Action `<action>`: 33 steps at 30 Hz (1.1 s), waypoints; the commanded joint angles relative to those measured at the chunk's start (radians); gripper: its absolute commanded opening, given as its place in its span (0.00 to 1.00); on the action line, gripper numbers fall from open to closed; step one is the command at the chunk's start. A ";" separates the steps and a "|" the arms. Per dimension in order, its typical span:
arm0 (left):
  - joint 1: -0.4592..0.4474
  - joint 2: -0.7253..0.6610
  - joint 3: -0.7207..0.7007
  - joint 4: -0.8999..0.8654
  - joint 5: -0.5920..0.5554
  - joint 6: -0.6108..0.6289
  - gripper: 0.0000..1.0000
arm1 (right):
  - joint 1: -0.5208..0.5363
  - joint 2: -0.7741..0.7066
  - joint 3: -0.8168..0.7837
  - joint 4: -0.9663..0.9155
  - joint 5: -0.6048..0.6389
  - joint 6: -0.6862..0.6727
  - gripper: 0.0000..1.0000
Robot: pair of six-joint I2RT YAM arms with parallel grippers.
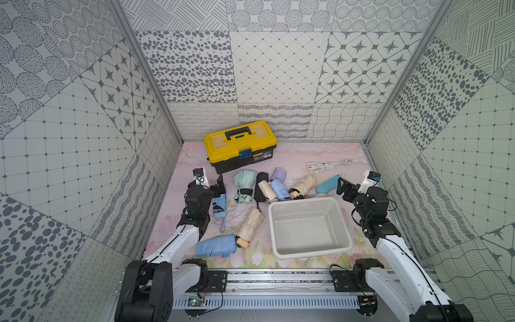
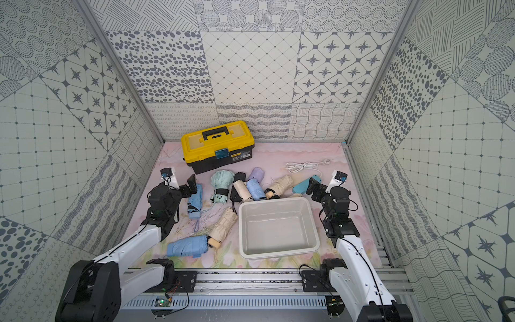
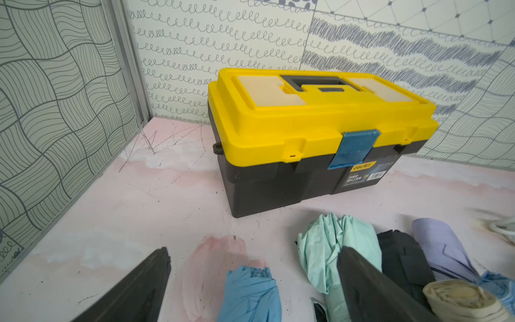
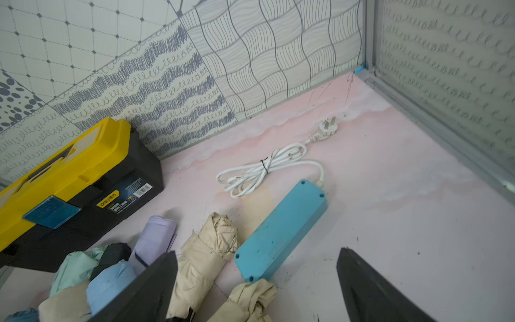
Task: Put the umbrella into the storage box
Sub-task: Pick up the umbrella from the center of the board.
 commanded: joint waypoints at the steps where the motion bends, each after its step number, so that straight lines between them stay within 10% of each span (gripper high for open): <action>1: 0.002 -0.077 0.104 -0.493 0.013 -0.164 0.99 | 0.073 0.041 0.145 -0.254 -0.096 0.121 0.89; 19: -0.038 -0.088 0.251 -0.930 0.348 -0.523 0.91 | 1.045 0.522 0.704 -0.766 0.173 0.368 0.79; 33: -0.396 -0.087 0.239 -1.105 0.285 -0.503 0.90 | 0.968 0.417 0.601 -0.700 0.204 0.492 0.77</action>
